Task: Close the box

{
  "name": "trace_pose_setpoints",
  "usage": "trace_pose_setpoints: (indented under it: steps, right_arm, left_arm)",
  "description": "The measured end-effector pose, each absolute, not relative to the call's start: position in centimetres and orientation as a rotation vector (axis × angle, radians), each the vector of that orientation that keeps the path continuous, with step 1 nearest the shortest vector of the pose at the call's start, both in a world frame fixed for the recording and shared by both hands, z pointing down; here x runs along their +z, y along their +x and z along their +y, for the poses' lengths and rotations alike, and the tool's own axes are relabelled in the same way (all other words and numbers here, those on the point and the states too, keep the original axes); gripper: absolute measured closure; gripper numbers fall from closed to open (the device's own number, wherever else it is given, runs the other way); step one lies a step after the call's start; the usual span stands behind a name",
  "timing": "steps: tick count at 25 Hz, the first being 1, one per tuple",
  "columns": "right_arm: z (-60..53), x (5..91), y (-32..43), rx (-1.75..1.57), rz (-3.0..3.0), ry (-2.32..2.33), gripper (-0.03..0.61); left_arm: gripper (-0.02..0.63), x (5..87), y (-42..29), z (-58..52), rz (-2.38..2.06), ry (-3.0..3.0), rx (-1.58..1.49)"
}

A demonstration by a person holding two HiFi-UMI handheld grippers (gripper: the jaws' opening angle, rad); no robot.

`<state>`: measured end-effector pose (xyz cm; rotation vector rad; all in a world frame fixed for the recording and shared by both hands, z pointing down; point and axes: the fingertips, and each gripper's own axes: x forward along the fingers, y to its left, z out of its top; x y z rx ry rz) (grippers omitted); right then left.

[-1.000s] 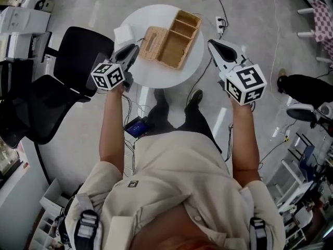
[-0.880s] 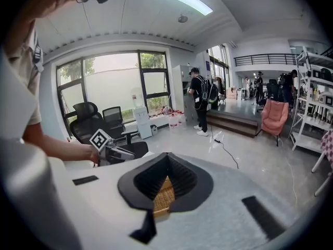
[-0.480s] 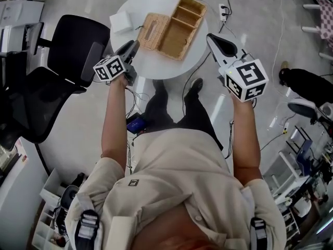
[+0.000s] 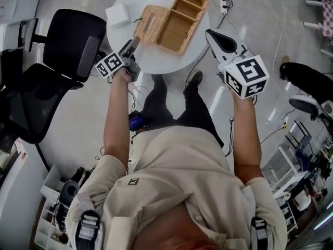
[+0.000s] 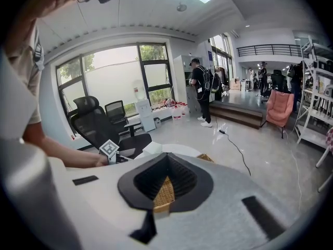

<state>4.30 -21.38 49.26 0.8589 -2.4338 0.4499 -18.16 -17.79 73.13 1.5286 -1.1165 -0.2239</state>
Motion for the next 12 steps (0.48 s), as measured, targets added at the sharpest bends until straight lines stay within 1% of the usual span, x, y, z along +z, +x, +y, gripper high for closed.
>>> trace_pose_setpoints:
  steps: [10,12]
  right_arm:
    - [-21.0,51.4,4.4,0.479,-2.405,0.845,0.584]
    - [-21.0,51.8,4.4,0.484,-2.399,0.843,0.584]
  left_arm:
    - [0.373,75.4,-17.3,-17.8,-1.090,1.433,-0.352]
    - [0.388,75.6,-17.4,-17.9,-1.099,1.435,-0.348]
